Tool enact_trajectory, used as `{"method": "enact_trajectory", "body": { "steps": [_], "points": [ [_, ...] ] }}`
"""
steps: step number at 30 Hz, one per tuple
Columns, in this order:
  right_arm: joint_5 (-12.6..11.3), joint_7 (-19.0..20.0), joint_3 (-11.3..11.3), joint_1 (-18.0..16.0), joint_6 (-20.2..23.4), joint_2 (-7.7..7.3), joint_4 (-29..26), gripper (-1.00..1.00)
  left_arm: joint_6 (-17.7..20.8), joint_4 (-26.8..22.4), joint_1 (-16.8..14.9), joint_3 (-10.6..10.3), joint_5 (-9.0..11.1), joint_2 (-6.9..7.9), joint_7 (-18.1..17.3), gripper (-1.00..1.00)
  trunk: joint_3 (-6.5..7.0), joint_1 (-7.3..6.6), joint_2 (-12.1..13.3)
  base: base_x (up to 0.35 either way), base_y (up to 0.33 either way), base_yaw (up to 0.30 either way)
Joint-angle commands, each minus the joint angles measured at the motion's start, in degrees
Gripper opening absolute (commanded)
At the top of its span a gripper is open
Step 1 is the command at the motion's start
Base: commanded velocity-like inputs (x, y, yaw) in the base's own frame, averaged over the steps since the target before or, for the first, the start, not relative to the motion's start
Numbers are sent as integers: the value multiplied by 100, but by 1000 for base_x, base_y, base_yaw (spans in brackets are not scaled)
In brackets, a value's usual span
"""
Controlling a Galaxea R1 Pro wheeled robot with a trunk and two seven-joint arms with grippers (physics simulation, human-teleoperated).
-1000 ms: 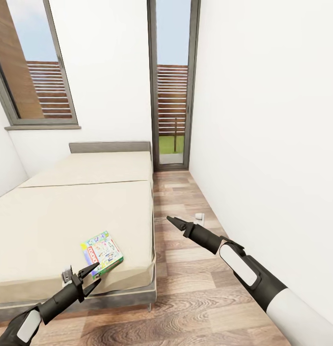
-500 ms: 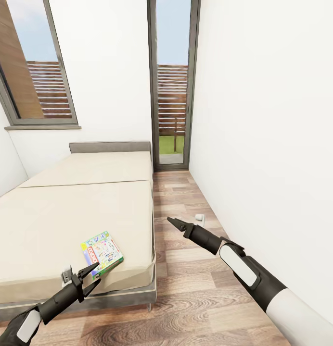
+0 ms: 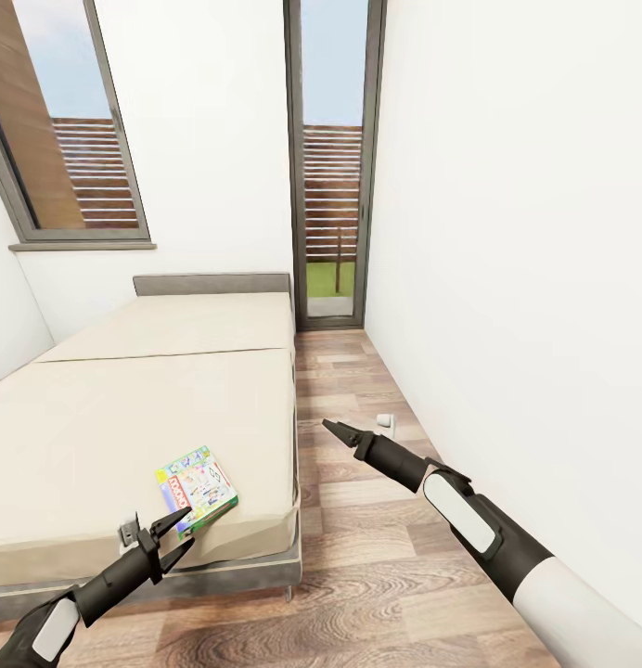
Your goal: Put all the toys in the child's room - the three board games (two on the bed and one on the table), the two jigsaw puzzles on the table, and the tennis ball on the table - inside the toy box on the table in the child's room.
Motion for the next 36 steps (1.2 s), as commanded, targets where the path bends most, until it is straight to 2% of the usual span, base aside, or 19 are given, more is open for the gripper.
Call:
{"method": "enact_trajectory", "body": {
  "steps": [1,33,36],
  "points": [
    [-61,6,11,-5,40,-5,-1,100,38,2,-4,8,11,0,-8,-100,-6,-1,-2,0,0,0],
    [-61,6,11,-4,40,-5,-1,100,21,2,-4,13,19,-3,-20,-100,-6,-1,-2,0,0,0],
    [-61,6,11,-3,40,-5,-1,100,24,2,-4,10,17,-2,-18,-100,48,-67,118,0,0,0]
  ]
}}
